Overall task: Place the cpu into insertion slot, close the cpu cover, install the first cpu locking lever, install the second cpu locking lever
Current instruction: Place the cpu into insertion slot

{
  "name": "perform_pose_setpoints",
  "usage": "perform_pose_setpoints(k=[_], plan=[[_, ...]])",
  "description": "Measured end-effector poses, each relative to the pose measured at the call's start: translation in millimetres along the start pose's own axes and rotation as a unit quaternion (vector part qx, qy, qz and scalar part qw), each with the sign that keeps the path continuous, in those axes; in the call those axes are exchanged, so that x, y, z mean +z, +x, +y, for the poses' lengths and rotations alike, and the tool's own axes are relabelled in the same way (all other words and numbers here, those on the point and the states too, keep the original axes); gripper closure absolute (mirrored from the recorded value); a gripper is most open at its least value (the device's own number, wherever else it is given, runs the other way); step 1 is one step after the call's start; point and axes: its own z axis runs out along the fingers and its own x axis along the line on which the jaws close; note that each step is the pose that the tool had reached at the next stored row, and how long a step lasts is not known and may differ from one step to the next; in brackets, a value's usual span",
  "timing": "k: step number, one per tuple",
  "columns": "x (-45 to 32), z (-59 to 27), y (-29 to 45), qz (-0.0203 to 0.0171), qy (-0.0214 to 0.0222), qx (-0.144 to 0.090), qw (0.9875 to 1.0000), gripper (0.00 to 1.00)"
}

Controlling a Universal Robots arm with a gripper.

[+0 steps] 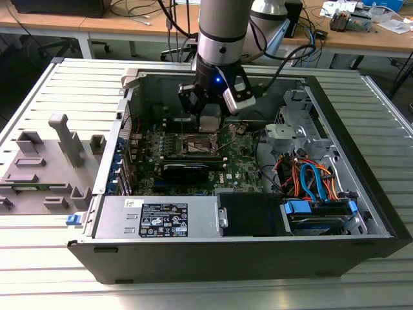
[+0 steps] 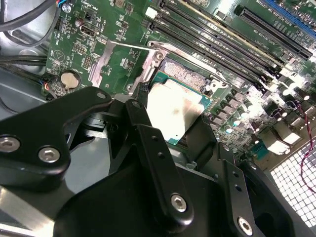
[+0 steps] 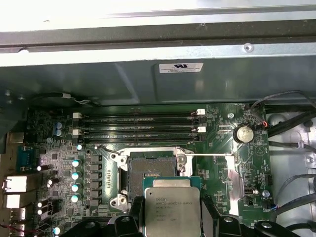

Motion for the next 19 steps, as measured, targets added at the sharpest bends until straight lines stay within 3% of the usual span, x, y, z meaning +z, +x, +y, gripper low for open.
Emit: perform_pose_setpoints(k=[19], plan=[[4.0, -1.2, -0.1, 0.0000, 0.0000, 0.000, 1.0000, 0.45]])
